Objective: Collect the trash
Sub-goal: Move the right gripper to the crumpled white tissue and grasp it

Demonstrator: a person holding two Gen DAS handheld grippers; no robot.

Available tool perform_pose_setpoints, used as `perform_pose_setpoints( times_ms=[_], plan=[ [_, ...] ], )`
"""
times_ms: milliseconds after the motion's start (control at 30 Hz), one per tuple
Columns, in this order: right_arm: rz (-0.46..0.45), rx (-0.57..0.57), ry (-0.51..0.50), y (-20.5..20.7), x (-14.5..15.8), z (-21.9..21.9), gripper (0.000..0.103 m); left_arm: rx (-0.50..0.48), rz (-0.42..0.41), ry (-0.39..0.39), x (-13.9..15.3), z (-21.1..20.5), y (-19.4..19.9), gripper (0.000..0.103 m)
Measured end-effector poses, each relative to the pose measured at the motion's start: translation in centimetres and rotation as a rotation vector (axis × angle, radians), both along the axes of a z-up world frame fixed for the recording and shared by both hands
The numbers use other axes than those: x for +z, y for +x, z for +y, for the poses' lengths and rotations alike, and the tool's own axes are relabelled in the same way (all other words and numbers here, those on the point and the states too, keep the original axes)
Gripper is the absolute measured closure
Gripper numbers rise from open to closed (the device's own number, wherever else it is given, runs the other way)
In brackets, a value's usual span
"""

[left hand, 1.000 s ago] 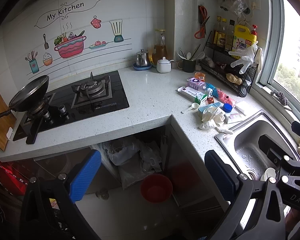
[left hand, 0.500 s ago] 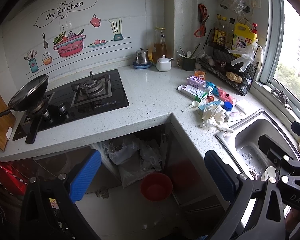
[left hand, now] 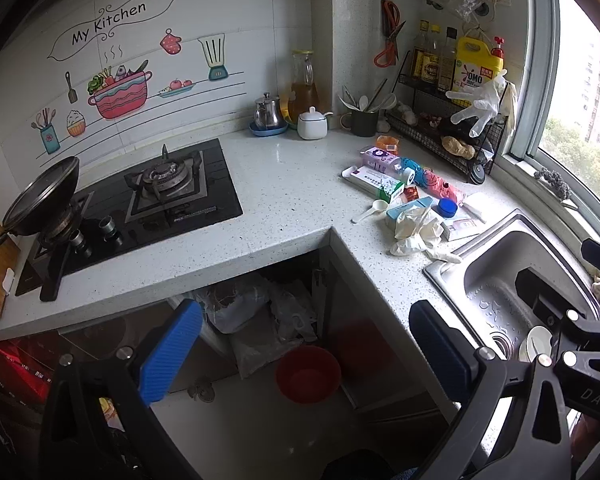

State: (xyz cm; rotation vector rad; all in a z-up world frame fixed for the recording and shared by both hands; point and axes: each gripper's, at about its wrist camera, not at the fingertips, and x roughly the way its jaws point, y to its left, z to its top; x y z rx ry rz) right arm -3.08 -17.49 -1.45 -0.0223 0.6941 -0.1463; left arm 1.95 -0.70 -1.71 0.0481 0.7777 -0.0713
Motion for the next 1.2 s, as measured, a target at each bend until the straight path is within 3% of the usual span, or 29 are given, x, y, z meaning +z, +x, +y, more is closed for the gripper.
perform_pose_setpoints(
  times_ms=[167, 533, 733, 900, 1200],
  plan=[
    [0.009, -0.027, -0.01, 1.1, -0.4, -0.7, 0.0, -0.025, 0.047, -0.043, -0.6, -0.4, 2.3, 0.0],
    [0.078, -0.093, 0.019, 6.2, -2.9, -3.2, 0.0, -0.138, 0.087, 0.006, -3.1, -2.6, 10.6, 0.0],
    [0.16, -0.12, 0.02, 11.3, -5.0, -4.2, 0.0, -0.194, 0.17, -0.025, -5.8, -2.9, 17.7, 0.0],
    [0.248, -0.117, 0.024, 15.7, -7.4, -4.8, 0.0, -0.244, 0.24, 0.002, -8.7, -3.0, 22.6, 0.0],
    [0.36, -0.104, -0.022, 20.9, -11.1, -5.5, 0.0, -0.306, 0.331, 0.032, -13.2, -3.4, 28.0, 0.0]
  ],
)
